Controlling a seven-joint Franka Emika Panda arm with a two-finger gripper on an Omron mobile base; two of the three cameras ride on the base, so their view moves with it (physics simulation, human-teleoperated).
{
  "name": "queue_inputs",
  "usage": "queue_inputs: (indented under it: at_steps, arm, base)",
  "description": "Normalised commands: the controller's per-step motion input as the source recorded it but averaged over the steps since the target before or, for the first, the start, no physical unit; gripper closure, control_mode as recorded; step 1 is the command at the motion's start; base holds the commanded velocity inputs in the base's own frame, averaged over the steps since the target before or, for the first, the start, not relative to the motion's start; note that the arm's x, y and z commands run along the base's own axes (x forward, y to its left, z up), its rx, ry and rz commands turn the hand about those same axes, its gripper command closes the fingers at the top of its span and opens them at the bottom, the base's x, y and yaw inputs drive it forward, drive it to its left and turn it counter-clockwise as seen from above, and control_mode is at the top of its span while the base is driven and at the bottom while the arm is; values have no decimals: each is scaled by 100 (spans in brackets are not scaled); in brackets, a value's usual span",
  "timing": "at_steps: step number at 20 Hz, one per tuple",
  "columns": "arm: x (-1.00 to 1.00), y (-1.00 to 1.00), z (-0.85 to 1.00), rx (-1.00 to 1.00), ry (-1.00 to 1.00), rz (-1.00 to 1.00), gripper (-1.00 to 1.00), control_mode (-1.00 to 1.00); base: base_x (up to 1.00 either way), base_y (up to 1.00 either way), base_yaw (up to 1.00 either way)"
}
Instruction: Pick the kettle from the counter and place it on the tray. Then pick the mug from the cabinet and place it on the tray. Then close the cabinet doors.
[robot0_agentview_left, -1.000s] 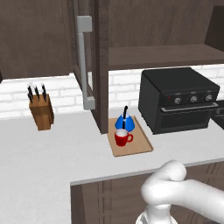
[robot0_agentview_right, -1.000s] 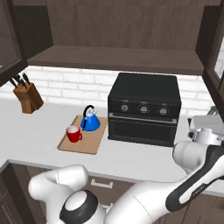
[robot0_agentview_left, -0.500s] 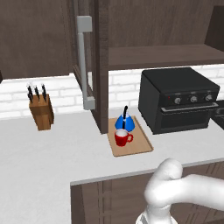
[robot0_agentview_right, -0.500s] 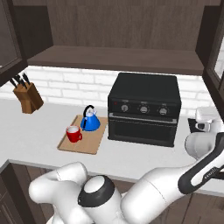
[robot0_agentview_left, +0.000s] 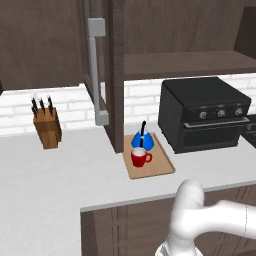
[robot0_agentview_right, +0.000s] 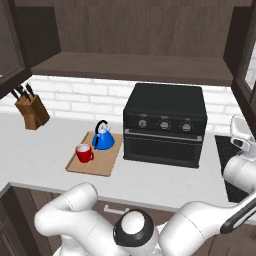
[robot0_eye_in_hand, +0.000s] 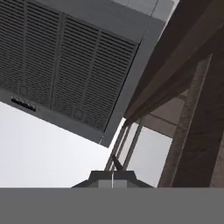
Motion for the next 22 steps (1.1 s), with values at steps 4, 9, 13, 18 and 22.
queue_inputs:
  at_steps: [4, 9, 13, 18, 22]
  arm:
    - [-36, 33, 66, 0, -31, 15, 100, -100]
    - [-43, 81, 59, -7, -7, 11, 100, -100]
    - [-95, 93, 50, -23, 0, 0, 100, -100]
    - [-80, 82, 73, -22, 14, -8, 100, -100]
    - [-41, 100, 77, -25, 30, -19, 100, -100]
  base:
    - [0, 0, 0]
    - [0, 0, 0]
    - [0, 0, 0]
    - [0, 0, 0]
    - [0, 0, 0]
